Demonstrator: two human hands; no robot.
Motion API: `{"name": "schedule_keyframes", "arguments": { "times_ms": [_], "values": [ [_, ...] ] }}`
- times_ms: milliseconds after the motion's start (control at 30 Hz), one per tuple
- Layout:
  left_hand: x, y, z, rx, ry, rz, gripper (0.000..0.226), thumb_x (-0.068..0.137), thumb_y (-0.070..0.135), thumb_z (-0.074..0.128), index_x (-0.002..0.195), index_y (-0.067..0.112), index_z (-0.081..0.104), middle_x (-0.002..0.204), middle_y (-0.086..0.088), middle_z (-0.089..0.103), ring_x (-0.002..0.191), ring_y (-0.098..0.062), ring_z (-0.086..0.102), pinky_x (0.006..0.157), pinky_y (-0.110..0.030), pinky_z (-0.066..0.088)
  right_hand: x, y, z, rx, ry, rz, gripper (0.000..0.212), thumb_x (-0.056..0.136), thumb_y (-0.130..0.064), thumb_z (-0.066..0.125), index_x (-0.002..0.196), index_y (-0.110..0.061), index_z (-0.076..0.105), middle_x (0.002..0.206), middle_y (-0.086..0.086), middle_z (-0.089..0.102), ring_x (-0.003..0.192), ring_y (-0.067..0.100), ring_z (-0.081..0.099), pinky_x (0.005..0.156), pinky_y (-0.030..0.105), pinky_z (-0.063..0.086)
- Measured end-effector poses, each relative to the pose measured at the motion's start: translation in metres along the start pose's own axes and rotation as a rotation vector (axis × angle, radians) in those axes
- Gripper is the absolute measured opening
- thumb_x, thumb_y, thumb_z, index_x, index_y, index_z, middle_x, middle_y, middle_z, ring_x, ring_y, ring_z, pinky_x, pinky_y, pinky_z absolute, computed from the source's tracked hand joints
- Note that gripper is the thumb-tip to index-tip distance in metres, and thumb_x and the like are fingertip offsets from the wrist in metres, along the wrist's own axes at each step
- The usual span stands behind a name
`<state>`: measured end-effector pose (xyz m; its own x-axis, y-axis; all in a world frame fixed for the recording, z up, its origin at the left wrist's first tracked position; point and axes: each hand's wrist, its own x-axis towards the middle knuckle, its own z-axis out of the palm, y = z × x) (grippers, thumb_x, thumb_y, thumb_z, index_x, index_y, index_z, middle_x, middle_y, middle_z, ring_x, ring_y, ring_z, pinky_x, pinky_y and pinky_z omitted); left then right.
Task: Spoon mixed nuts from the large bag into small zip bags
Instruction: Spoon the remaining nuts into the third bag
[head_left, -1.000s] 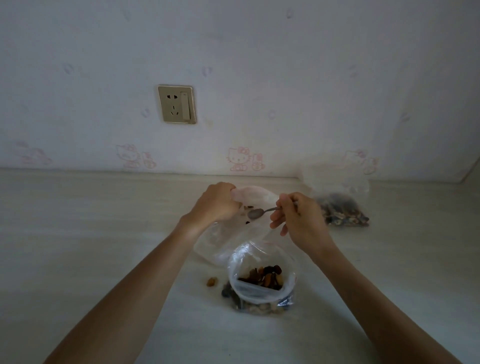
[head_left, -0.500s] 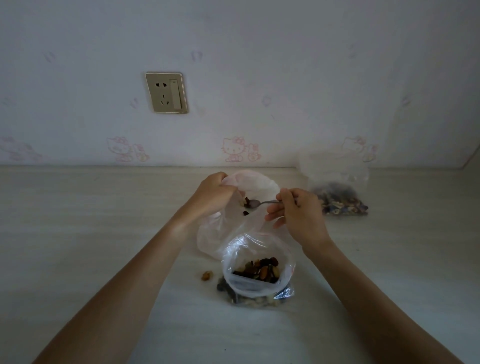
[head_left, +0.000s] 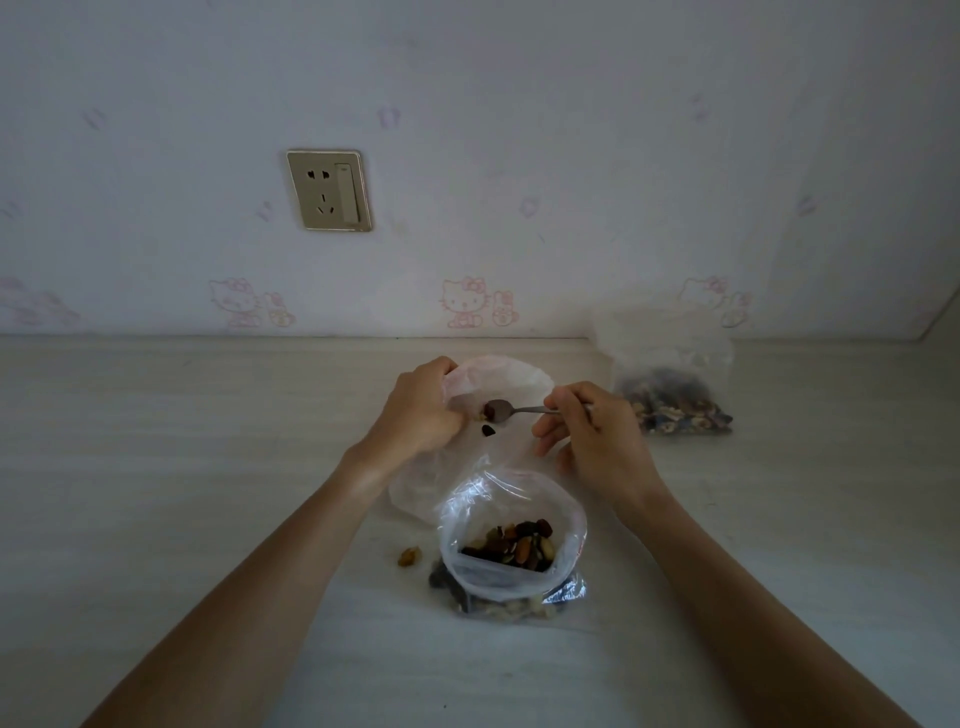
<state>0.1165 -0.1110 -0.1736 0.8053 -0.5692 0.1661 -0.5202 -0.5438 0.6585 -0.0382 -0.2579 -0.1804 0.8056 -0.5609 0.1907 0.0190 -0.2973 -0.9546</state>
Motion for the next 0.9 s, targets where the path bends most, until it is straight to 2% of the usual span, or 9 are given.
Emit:
{"name": "schedule_keyframes", "arguments": {
  "times_ms": [67, 167, 300, 400, 467, 533, 633, 767, 900],
  "values": [
    [0.0, 0.0, 0.002, 0.025, 0.032, 0.005, 0.017, 0.088, 0.022, 0.075, 0.103, 0.018, 0.067, 0.089, 0.003, 0.068, 0.087, -0.022, 0.065, 0.067, -0.029, 0.045, 0.0, 0.001, 0.001, 0.048, 0.001, 0.042, 0.026, 0.109, -0.017, 0.046, 0.095, -0.006, 0.065, 0.076, 0.012, 0.074, 0.061, 0.023, 0.07, 0.047, 0.028, 0.049],
    [0.001, 0.001, 0.001, -0.025, 0.067, -0.018, 0.016, 0.085, 0.021, 0.077, 0.099, 0.018, 0.07, 0.088, 0.005, 0.071, 0.086, -0.019, 0.067, 0.071, -0.033, 0.052, 0.001, 0.0, 0.002, 0.145, 0.004, 0.131, 0.026, 0.109, -0.016, 0.046, 0.096, -0.002, 0.064, 0.074, 0.015, 0.074, 0.059, 0.023, 0.069, 0.044, 0.027, 0.048],
    [0.001, 0.0, 0.0, -0.13, 0.092, -0.051, 0.015, 0.079, 0.014, 0.078, 0.085, 0.024, 0.069, 0.08, 0.01, 0.071, 0.078, -0.009, 0.066, 0.059, -0.022, 0.045, 0.001, -0.001, 0.003, 0.284, 0.015, 0.247, 0.026, 0.109, -0.017, 0.046, 0.099, 0.0, 0.063, 0.076, 0.019, 0.073, 0.06, 0.026, 0.069, 0.046, 0.028, 0.05],
    [0.003, -0.002, 0.0, -0.103, 0.099, -0.025, 0.011, 0.083, 0.014, 0.075, 0.089, 0.021, 0.07, 0.081, 0.009, 0.07, 0.078, -0.006, 0.064, 0.055, -0.015, 0.042, 0.002, -0.002, 0.0, 0.354, 0.02, 0.303, 0.026, 0.109, -0.018, 0.047, 0.099, 0.0, 0.064, 0.078, 0.019, 0.075, 0.061, 0.024, 0.07, 0.047, 0.028, 0.052],
    [0.003, -0.004, -0.001, -0.041, 0.111, 0.003, 0.008, 0.088, 0.017, 0.071, 0.095, 0.021, 0.068, 0.083, 0.011, 0.068, 0.077, -0.005, 0.064, 0.056, -0.015, 0.042, 0.003, -0.003, -0.004, 0.401, 0.029, 0.328, 0.027, 0.109, -0.019, 0.047, 0.099, -0.001, 0.064, 0.078, 0.018, 0.076, 0.062, 0.023, 0.072, 0.047, 0.027, 0.053],
    [0.002, -0.005, -0.002, 0.006, 0.119, 0.02, 0.011, 0.092, 0.02, 0.067, 0.103, 0.021, 0.066, 0.088, 0.009, 0.068, 0.079, -0.01, 0.064, 0.061, -0.021, 0.047, 0.003, -0.004, -0.009, 0.41, 0.041, 0.31, 0.027, 0.109, -0.019, 0.046, 0.098, -0.002, 0.063, 0.076, 0.016, 0.075, 0.062, 0.023, 0.072, 0.046, 0.027, 0.053],
    [-0.002, -0.004, -0.003, 0.057, 0.125, 0.01, 0.022, 0.093, 0.019, 0.062, 0.115, 0.019, 0.065, 0.101, -0.001, 0.07, 0.089, -0.023, 0.067, 0.075, -0.039, 0.057, 0.003, -0.008, -0.015, 0.318, 0.039, 0.227, 0.027, 0.11, -0.017, 0.045, 0.097, 0.0, 0.063, 0.075, 0.017, 0.074, 0.06, 0.025, 0.07, 0.045, 0.029, 0.052],
    [-0.005, -0.002, -0.006, 0.176, 0.08, -0.062, 0.036, 0.091, 0.037, 0.067, 0.121, 0.02, 0.057, 0.105, 0.0, 0.066, 0.091, -0.024, 0.064, 0.073, -0.036, 0.052, 0.002, -0.012, -0.022, 0.202, -0.006, 0.161, 0.028, 0.109, -0.015, 0.045, 0.094, 0.002, 0.062, 0.072, 0.018, 0.072, 0.057, 0.029, 0.068, 0.042, 0.03, 0.049],
    [-0.007, -0.001, -0.016, 0.251, -0.062, -0.209, 0.062, 0.071, 0.063, 0.081, 0.102, 0.022, 0.048, 0.096, 0.01, 0.058, 0.086, -0.015, 0.06, 0.063, -0.029, 0.043, 0.001, -0.013, -0.024, 0.117, -0.028, 0.111, 0.028, 0.109, -0.014, 0.046, 0.093, 0.002, 0.063, 0.07, 0.018, 0.072, 0.055, 0.029, 0.067, 0.039, 0.03, 0.047]
  ]
}}
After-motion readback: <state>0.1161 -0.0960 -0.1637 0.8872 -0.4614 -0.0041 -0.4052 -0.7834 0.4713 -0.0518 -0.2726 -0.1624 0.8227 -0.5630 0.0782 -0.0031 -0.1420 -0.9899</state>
